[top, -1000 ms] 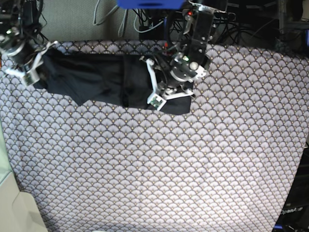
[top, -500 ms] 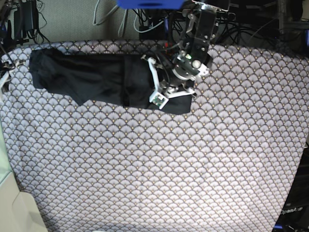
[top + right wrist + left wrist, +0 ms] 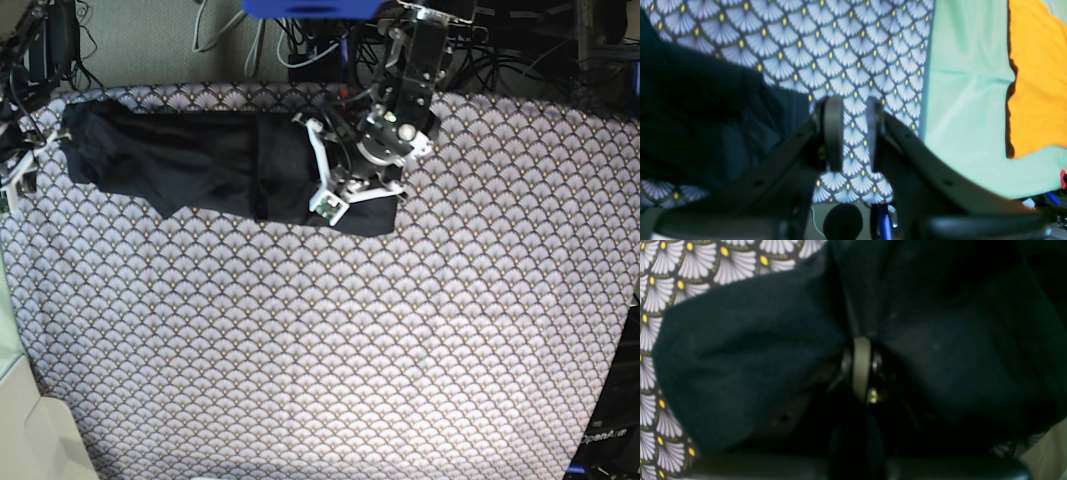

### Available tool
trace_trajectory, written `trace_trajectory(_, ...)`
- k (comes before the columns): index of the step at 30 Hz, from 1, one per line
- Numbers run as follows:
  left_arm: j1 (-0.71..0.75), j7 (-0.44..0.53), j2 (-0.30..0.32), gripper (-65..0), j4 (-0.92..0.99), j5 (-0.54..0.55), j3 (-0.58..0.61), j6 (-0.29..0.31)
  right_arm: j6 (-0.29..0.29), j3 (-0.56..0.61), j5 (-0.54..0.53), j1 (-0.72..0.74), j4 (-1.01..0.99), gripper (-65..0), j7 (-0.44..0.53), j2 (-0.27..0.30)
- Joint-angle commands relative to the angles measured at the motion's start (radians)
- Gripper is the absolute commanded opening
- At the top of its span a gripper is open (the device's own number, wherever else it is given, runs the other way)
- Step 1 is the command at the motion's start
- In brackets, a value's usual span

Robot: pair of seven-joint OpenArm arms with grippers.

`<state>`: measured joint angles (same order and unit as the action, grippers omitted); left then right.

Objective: Fold the T-shirt properly

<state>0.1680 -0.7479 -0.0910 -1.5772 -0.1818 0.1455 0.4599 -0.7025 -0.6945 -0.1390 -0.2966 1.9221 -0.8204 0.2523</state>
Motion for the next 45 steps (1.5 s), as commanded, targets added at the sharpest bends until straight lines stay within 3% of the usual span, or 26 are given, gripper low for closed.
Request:
trace_trajectory(1, 0.002, -0.035, 0.0, -65.0, -0.005, -0.011, 0.001, 0.003, 0.004, -0.015, 0.02, 0.004, 0.015, -50.8, -0.001, 0.017)
trace_trajectory(5, -0.002, -0.034, 0.0, -65.0, -0.005, -0.011, 0.001, 0.003, 0.004, -0.014, 0.101, 0.02, 0.01, -50.7, -0.027, -0.015)
trace_trajectory(15, -0.005, -0.034, 0.0, -65.0, -0.007, -0.011, 0.001, 0.003, 0.004, -0.047, 0.111, 0.027, 0.009, -50.9, -0.003, -0.077)
trace_trajectory(29, -0.005, -0.034, 0.0, -65.0, -0.007, -0.011, 0.001, 0.003, 0.004, -0.05, 0.112, 0.029, 0.004, -50.9, -0.012, -0.098)
trace_trajectory(41, -0.003, -0.034, -0.003, -65.0, -0.007, -0.011, -0.013, 0.003, 0.004, -0.126, 0.111, 0.032, 0.003, -50.7, -0.014, -0.113)
trace_trajectory(45, 0.0, -0.034, -0.008, -65.0, -0.007, -0.011, -0.042, 0.003, 0.004, -0.107, 0.112, 0.023, 0.001, -49.5, -0.087, -0.094)
